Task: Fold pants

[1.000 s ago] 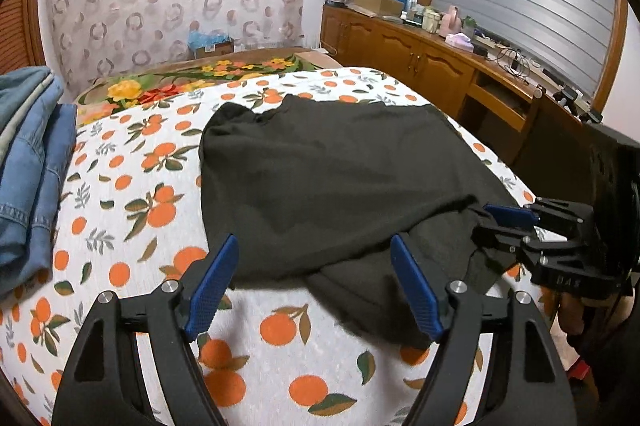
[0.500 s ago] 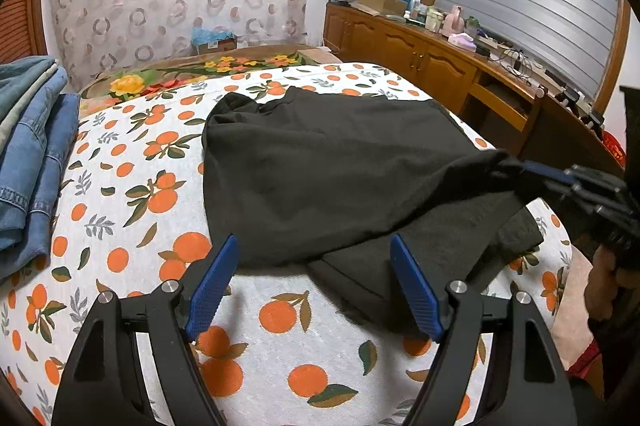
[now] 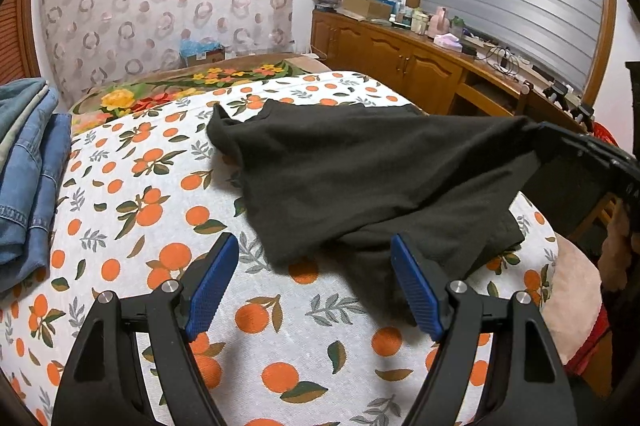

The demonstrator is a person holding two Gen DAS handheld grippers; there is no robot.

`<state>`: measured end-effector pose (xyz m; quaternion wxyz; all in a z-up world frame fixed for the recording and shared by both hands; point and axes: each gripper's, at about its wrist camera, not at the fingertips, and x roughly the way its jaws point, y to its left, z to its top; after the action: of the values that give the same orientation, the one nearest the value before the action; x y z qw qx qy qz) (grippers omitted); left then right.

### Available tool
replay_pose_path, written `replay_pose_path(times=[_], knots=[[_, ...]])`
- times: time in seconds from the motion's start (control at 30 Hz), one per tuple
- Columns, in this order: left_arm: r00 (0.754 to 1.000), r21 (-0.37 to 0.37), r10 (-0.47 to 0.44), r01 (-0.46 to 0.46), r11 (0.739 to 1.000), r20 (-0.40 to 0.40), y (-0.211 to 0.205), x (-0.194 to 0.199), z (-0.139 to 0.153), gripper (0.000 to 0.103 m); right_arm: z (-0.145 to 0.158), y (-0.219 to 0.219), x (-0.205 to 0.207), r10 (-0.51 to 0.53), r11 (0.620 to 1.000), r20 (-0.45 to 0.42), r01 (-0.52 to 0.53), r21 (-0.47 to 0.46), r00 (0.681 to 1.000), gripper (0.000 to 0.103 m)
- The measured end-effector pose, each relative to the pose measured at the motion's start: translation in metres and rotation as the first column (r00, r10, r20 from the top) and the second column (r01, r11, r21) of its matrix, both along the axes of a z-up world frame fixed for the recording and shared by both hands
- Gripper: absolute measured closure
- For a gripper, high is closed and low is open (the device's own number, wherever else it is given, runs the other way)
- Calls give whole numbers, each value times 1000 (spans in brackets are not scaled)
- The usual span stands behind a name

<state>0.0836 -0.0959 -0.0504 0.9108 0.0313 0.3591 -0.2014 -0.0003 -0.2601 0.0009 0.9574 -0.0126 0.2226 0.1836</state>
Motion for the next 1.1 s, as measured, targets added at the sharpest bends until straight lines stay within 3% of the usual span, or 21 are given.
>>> replay_pose_path(times=[0.17, 0.5, 0.67, 0.9, 1.1], knots=[[1000, -5, 15, -15, 1000, -1, 4, 2, 0, 24, -7, -9, -9, -24, 1000, -25, 23, -6, 999, 97], [1000, 1, 20, -20, 1000, -9, 3, 3, -5, 24, -55, -18, -1, -72, 997, -193, 69, -23, 979, 97], [1000, 6, 25, -25, 1000, -10, 4, 4, -6, 24, -53, -23, 7, -83, 997, -213, 83, -7, 974, 93], [999, 1, 43, -43, 999, -2, 12, 5, -4, 24, -39, -28, -3, -76, 997, -158, 78, 4, 984, 74], [998, 4, 65, -65, 998, 23, 22, 8, 4, 24, -27, -2, 10, 6, 1000, -107, -6, -2, 994, 71]])
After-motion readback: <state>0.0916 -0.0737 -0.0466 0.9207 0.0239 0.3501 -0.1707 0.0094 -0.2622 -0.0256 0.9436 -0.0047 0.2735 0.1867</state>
